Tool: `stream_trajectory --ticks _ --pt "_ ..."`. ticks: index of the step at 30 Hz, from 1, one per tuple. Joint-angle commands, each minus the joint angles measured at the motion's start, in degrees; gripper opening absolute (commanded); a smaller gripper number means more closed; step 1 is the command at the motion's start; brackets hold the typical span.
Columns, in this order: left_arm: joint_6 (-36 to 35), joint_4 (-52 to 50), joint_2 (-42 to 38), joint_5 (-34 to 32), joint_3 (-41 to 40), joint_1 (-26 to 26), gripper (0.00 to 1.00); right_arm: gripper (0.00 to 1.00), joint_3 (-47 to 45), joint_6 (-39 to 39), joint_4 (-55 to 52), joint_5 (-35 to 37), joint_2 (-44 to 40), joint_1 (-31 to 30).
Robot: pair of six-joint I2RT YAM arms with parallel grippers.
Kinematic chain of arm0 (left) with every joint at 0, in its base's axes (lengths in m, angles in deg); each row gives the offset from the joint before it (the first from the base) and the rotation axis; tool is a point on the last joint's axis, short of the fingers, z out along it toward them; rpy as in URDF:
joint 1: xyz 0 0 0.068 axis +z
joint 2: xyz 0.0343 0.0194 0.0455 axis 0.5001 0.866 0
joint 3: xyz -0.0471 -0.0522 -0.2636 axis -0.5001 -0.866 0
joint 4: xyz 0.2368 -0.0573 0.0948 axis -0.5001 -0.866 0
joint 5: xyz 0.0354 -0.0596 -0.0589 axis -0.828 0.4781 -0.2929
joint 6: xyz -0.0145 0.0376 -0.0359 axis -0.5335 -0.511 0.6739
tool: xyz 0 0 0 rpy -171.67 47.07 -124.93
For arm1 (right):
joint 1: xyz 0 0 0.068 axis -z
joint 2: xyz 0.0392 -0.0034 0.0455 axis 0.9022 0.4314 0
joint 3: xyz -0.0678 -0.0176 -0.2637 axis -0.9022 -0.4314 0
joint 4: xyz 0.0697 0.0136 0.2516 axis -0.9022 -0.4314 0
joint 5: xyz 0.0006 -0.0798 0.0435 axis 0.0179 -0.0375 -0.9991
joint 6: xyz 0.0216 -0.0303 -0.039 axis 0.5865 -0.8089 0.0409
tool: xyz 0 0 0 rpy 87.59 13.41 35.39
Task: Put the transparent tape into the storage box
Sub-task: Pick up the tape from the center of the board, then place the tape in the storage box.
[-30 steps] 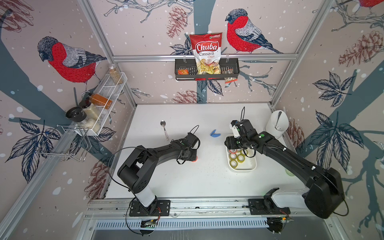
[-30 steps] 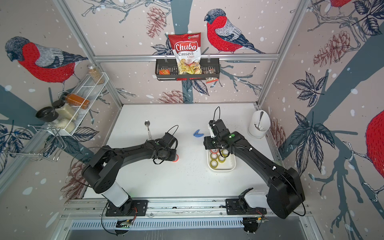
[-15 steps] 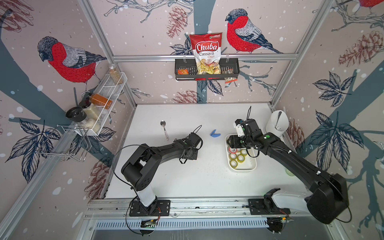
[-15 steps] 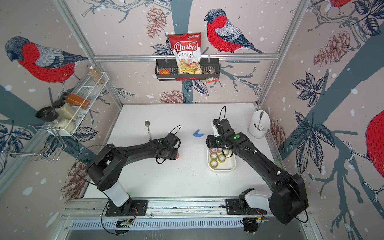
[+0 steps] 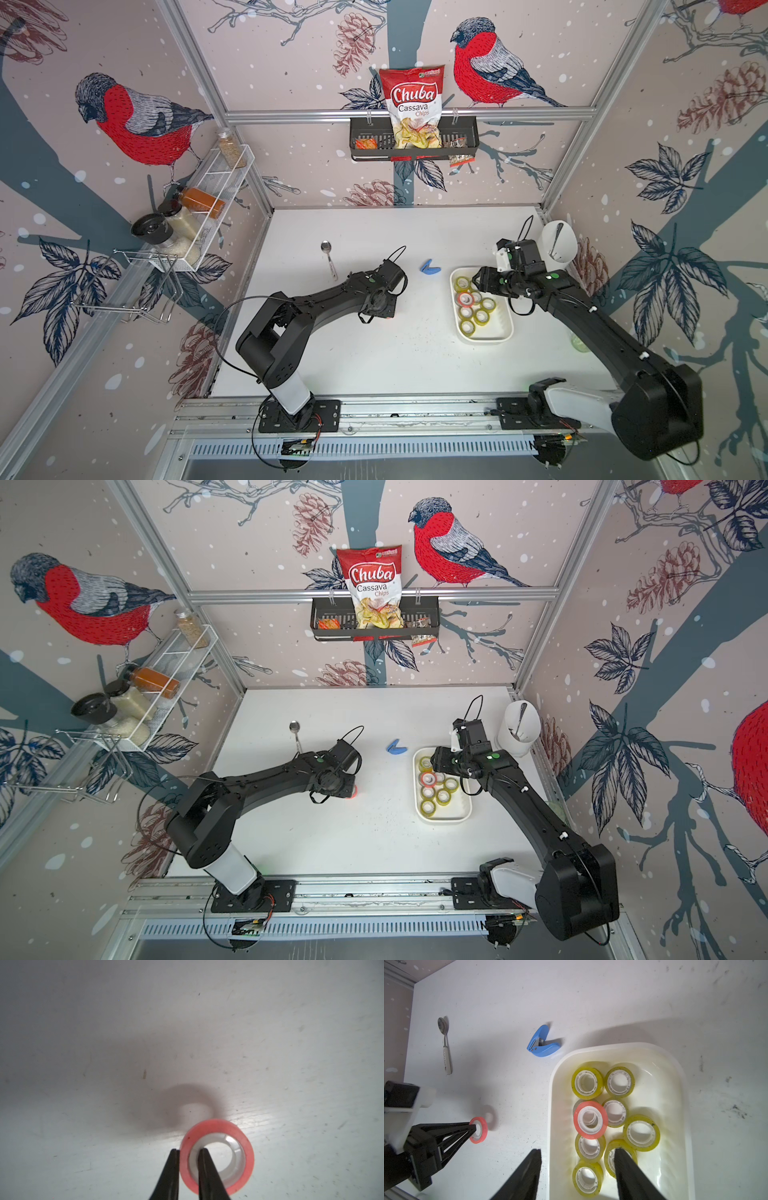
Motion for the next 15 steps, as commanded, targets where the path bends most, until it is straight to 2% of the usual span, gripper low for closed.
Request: stream_trajectory --ticks 1,6,15 --pt "-0.25 -3.92 -0.9 0.17 2.9 -0.71 0.19 0.61 -0.77 1.86 0.76 -0.88 -0.93 2.14" --pt "-0.68 -4.97 -0.05 1.2 8.38 -2.09 0.19 0.61 -1.59 2.34 0.54 -0.49 -2.23 5.35" --pt "-2.01 -6.96 8.64 1.44 23.25 -6.97 0.19 0.62 -3.63 3.48 0.56 -2.93 -4.0 11.17"
